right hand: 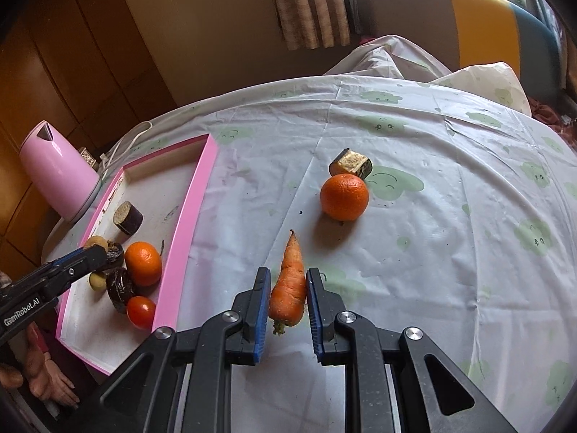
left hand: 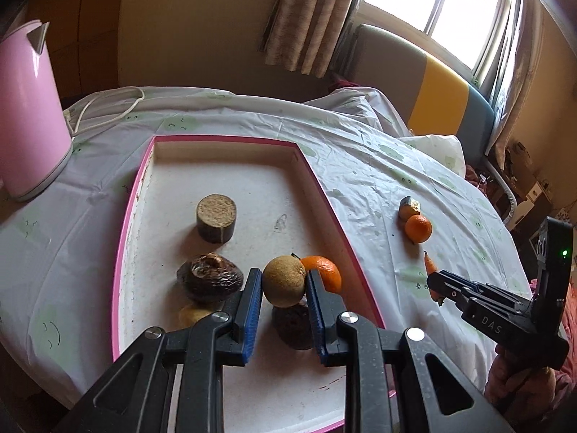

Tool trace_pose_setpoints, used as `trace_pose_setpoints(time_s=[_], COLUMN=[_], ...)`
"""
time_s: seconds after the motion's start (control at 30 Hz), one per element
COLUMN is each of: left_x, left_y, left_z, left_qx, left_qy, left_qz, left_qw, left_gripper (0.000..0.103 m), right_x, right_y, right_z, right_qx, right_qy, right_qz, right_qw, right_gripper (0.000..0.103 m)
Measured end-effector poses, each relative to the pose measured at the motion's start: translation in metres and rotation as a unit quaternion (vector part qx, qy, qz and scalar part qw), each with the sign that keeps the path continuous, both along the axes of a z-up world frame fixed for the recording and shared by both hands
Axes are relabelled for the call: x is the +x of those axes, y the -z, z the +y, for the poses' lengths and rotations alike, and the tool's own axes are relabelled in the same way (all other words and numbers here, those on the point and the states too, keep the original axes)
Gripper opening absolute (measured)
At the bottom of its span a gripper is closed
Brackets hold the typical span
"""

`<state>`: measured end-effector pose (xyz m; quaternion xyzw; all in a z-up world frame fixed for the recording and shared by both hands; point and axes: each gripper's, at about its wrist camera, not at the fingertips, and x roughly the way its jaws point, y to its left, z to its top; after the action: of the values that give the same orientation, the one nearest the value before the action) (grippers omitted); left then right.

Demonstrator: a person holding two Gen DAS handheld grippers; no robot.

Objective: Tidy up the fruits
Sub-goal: 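Place the brown fruit in the tray with the left gripper and open, then lower the carrot into the tray with the right gripper and open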

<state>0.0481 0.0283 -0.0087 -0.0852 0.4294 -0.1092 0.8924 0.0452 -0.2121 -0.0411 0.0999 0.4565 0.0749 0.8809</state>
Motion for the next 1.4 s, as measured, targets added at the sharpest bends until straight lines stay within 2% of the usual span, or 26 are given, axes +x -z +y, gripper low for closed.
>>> trace_pose_setpoints(time_s=[0.23, 0.4, 0.7, 0.87, 1.13, 1.4], left_x=[-0.012, -0.017, -0.011, -0.007, -0.013, -0.019], left_y=[0.001, 0.009, 0.022, 0.027, 0.023, 0.013], left_z=[0.040, 0.039, 0.021, 0.019, 0.013, 0.016], left_qx=[-0.033, -0.037, -0.015, -0.012, 0.034, 0.053], left_qy=[-0.026, -0.012, -0.003, -0.007, -0.025, -0.041], left_qz=[0.003, 0.014, 0.034, 0.045, 0.029, 0.006], left_qw=[0.9991, 0.9991, 0.9993, 0.9989, 0.9987, 0.9977], left_gripper=[0.025, 0.025, 0.025, 0.030, 0.030, 0.030], right_x=[-0.008, -0.008, -0.008, -0.011, -0.011, -0.011], right_y=[0.014, 0.018, 0.021, 0.021, 0.021, 0.016], right_z=[-0.007, -0.009, -0.005, -0.002, 0.004, 0.004], right_qx=[-0.025, -0.023, -0.031, -0.041, -0.066, -0.058], right_qy=[0.025, 0.025, 0.011, 0.007, 0.006, 0.016], right_qz=[0.021, 0.019, 0.014, 0.011, 0.006, 0.007], right_qw=[0.999, 0.999, 0.999, 0.999, 0.998, 0.998], right_gripper=[0.020, 0.020, 0.020, 0.020, 0.020, 0.020])
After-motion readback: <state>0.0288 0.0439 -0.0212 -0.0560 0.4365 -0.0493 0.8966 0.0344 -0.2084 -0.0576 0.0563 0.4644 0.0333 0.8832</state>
